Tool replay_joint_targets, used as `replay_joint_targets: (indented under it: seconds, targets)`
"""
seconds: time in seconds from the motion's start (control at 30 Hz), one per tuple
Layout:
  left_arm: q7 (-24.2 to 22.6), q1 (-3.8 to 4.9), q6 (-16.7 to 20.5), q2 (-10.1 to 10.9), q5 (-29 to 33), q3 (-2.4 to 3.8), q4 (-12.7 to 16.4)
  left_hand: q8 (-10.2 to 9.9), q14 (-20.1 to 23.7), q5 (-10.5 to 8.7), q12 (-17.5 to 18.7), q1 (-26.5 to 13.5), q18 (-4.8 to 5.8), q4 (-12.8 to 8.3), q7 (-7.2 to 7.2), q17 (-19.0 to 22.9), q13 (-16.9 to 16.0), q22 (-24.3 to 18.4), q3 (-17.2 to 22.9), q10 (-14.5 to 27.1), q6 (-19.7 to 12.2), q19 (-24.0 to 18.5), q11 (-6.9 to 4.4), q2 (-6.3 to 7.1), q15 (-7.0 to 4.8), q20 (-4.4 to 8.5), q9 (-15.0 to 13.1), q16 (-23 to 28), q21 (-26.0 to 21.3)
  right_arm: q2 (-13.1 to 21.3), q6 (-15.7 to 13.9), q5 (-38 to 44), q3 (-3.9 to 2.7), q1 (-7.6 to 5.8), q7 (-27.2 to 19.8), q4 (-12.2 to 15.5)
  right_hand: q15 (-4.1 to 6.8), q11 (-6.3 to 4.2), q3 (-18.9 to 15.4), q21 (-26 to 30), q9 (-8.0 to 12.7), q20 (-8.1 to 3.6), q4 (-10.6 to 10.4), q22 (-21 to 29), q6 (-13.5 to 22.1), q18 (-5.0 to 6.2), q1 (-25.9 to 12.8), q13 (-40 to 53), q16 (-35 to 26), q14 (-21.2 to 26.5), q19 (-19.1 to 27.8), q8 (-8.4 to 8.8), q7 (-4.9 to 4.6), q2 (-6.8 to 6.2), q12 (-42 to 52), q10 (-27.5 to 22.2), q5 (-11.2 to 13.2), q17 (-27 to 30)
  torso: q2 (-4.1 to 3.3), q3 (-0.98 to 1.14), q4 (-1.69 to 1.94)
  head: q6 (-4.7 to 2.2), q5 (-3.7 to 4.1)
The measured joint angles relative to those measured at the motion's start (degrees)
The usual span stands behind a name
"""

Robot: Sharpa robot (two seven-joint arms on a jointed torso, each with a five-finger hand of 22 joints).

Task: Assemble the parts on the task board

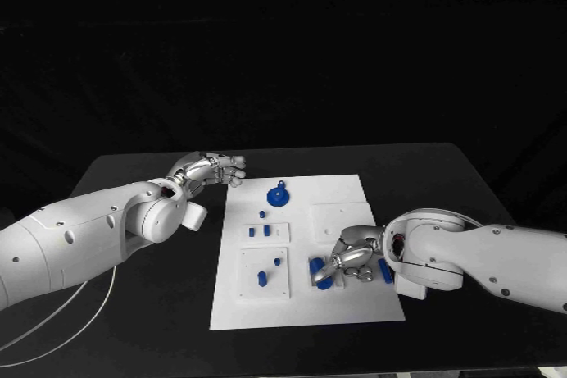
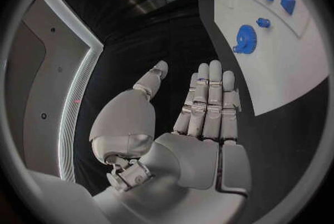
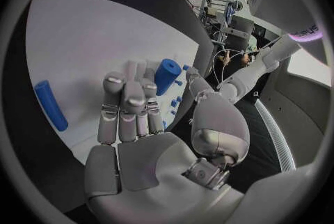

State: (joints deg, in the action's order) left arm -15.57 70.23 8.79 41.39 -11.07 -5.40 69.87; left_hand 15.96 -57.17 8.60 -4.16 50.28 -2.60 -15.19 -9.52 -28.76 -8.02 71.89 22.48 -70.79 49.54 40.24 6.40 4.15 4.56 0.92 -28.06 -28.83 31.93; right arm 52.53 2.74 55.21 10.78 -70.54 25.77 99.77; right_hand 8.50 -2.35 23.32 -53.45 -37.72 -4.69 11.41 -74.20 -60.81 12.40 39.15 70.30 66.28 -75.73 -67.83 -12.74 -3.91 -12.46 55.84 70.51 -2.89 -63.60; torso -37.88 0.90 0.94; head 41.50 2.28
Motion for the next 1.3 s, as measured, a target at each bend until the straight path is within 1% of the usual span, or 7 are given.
replay_joint_targets:
  seconds: [0.3,0.5,0.77,0.87,1.17,1.23,1.3]
  targets:
    - [0.0,0.0,0.0,0.0,0.0,-0.01,-0.1,0.0,0.0,0.0,0.0,0.0,0.0,0.0,0.0,0.0,0.0,0.0,0.0,0.0,0.0,0.0,0.0,0.0,0.0,0.0,0.0,0.0,0.0,0.2,0.3,0.1,0.0,0.0,-0.3,0.2,0.0,0.09,0.2,0.0,0.0,0.08,0.3,0.1,0.1,0.0,0.0,-0.1,0.0,0.0,0.1,0.12,0.1,0.0,-0.2,-0.1,0.0,0.1,0.0,-0.03,0.02,-0.12,0.07]
    - [0.1,0.0,0.0,0.0,0.0,-0.02,-0.1,0.0,0.0,0.0,0.0,0.0,0.0,0.0,0.0,-0.1,0.0,0.0,0.0,0.0,0.0,0.0,0.0,0.0,0.0,0.0,0.0,0.0,0.0,0.6,0.8,0.2,0.01,0.02,-0.6,0.6,0.0,0.09,-0.1,0.0,-0.1,0.29,1.7,0.1,0.1,0.02,0.3,-0.1,0.0,0.0,-0.1,0.12,0.1,1.13,-0.2,-0.1,0.0,0.1,0.0,-0.07,0.04,-0.15,0.04]
    - [0.1,0.0,-0.1,0.0,0.0,-0.03,-0.1,0.0,0.0,0.0,0.0,-0.3,0.0,0.2,0.0,-0.2,0.0,0.2,0.2,0.0,0.0,0.0,0.0,-0.26,0.0,0.0,0.0,0.0,0.0,1.4,1.1,0.6,0.0,0.03,-0.8,1.1,0.0,0.09,0.0,0.0,-0.3,-0.01,3.4,0.1,0.1,0.04,1.0,-0.1,0.0,0.0,-0.5,0.16,0.12,4.78,-0.2,-0.1,0.0,0.1,0.01,-0.06,0.05,-0.23,0.08]
    - [0.1,0.0,-0.2,0.0,0.0,-0.03,-0.1,0.0,0.0,0.0,0.0,-0.3,0.0,0.2,0.0,-0.3,0.0,0.2,0.2,0.0,0.0,0.0,0.0,-0.26,0.0,0.0,0.0,0.2,0.0,1.4,1.2,0.9,-0.02,0.04,-0.9,1.1,-0.01,0.05,0.2,0.0,-0.4,0.17,3.6,0.1,0.1,0.04,1.6,-0.1,0.0,0.0,-0.7,0.16,0.09,5.38,-0.2,0.0,0.0,0.1,0.01,-0.06,0.04,-0.22,0.17]
    - [0.1,0.0,-0.5,-0.1,-0.1,-0.05,-0.1,0.0,0.0,0.0,0.0,-0.6,0.0,0.4,0.0,-0.6,0.0,0.3,0.4,0.0,0.0,0.0,0.0,-0.56,0.0,0.0,0.1,0.2,-0.2,1.0,1.2,1.4,-0.03,0.04,-1.0,0.7,-0.11,-0.13,1.6,0.0,-0.3,0.37,2.3,0.1,-0.3,0.04,1.1,0.0,0.0,-0.1,-0.9,0.13,-0.02,7.35,-0.2,0.1,0.0,0.1,0.01,-0.07,0.04,-0.29,0.13]
    - [0.1,0.0,-0.5,-0.1,-0.1,-0.05,-0.2,0.0,0.0,0.0,0.0,-0.6,0.0,0.4,0.0,-0.6,0.0,0.3,0.4,0.0,0.0,0.0,0.0,-0.56,0.0,0.0,0.1,0.2,-0.2,0.8,1.2,1.8,-0.03,0.04,-1.0,0.6,-0.13,-0.26,2.8,-0.1,-0.3,0.25,1.5,0.1,-0.6,0.05,1.5,0.0,0.3,-0.1,-1.0,0.12,0.12,8.26,-0.2,0.3,0.0,0.0,0.01,-0.07,0.04,-0.3,0.1]
    - [0.0,0.0,-0.5,-0.1,-0.1,-0.05,-0.2,0.0,0.0,0.0,0.0,-0.6,0.0,0.6,0.0,-0.6,0.0,0.4,0.6,0.0,0.0,0.0,0.0,-0.56,0.0,0.0,0.1,0.2,-0.2,0.6,1.2,2.1,-0.02,0.04,-1.1,0.5,-0.24,-0.22,4.9,-0.5,-0.2,0.27,0.2,-0.1,-0.9,0.05,1.8,0.0,0.5,-0.3,-1.4,0.12,0.17,8.01,-0.3,0.8,0.0,0.0,0.01,-0.07,0.05,-0.31,0.09]
